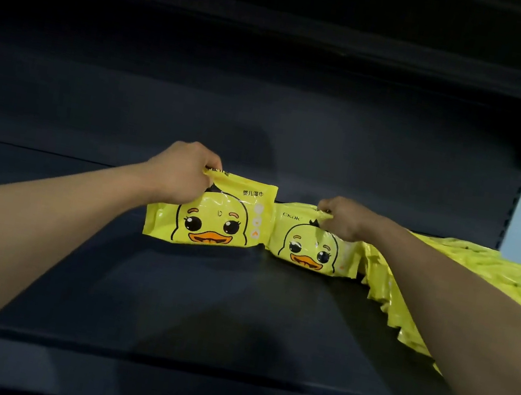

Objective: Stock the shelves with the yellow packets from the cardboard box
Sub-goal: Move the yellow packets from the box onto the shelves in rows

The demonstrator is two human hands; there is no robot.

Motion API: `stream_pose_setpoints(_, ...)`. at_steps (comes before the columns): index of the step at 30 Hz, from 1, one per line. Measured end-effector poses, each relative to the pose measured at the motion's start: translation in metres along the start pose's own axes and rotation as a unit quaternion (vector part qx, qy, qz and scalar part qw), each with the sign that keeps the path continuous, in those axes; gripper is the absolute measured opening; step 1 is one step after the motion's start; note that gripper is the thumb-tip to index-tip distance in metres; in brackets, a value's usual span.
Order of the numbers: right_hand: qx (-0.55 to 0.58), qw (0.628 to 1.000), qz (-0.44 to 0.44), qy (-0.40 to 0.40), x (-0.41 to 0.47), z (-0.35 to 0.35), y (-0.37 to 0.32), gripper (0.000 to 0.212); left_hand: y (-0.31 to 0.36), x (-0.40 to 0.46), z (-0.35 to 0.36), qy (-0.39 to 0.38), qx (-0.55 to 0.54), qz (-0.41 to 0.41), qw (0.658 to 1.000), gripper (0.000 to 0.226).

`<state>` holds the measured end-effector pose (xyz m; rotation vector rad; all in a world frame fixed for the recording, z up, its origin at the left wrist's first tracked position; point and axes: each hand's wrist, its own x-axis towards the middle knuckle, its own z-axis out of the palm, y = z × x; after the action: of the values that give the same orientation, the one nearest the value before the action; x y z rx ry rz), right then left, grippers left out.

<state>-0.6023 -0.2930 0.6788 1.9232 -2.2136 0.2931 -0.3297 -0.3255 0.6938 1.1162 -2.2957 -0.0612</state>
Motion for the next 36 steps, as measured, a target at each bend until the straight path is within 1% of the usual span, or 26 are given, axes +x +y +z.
stream_pose_setpoints(2,-0.006,1.000,0.004,-0.011,0.013,0.006,0.003,0.043,-0.003,0.007,0.005,0.000,0.000,0.000,1.000,0.017)
stream_pose_setpoints(7,-0.032,0.999,0.021,0.014,0.027,0.018,0.006,0.042,-0.005,0.016,0.018,-0.006,-0.006,0.004,1.000,0.021)
stream_pose_setpoints(10,-0.032,0.999,0.030,0.015,0.031,0.021,0.006,0.039,-0.005,0.020,0.023,-0.014,-0.005,0.003,1.000,0.022)
stream_pose_setpoints(13,-0.026,0.998,0.042,0.024,0.029,0.014,0.007,0.030,0.001,0.024,0.024,-0.019,-0.003,0.007,1.000,0.021)
stream_pose_setpoints(17,-0.039,0.996,0.039,0.066,0.014,-0.019,0.013,0.008,0.020,0.031,0.026,-0.019,-0.011,0.021,1.000,0.016)
stream_pose_setpoints(21,-0.062,0.995,0.033,0.077,-0.010,-0.046,0.030,0.009,0.048,0.043,0.043,-0.022,-0.031,0.039,0.999,0.018)
stream_pose_setpoints(23,-0.068,0.995,0.035,0.064,-0.022,-0.052,0.039,0.022,0.064,0.052,0.058,-0.036,-0.044,0.045,0.997,0.018)
stream_pose_setpoints(24,-0.070,0.995,0.037,0.054,-0.028,-0.054,0.043,0.025,0.071,0.056,0.067,-0.043,-0.047,0.046,0.997,0.020)
stream_pose_setpoints(26,-0.076,0.996,0.043,0.036,-0.038,-0.054,0.051,0.026,0.084,0.066,0.085,-0.051,-0.048,0.044,0.997,0.029)
stream_pose_setpoints(27,-0.076,0.996,0.046,0.029,-0.042,-0.052,0.056,0.026,0.088,0.070,0.093,-0.052,-0.046,0.045,0.997,0.030)
stream_pose_setpoints(29,-0.070,0.996,0.050,0.023,-0.048,-0.050,0.063,0.028,0.094,0.079,0.109,-0.053,-0.036,0.047,0.997,0.026)
stream_pose_setpoints(33,-0.064,0.996,0.047,0.027,-0.054,-0.045,0.076,0.031,0.094,0.093,0.135,-0.052,-0.021,0.028,0.998,0.035)
stream_pose_setpoints(36,-0.062,0.997,0.043,0.030,-0.054,-0.038,0.084,0.030,0.089,0.097,0.142,-0.031,-0.013,0.012,0.999,0.032)
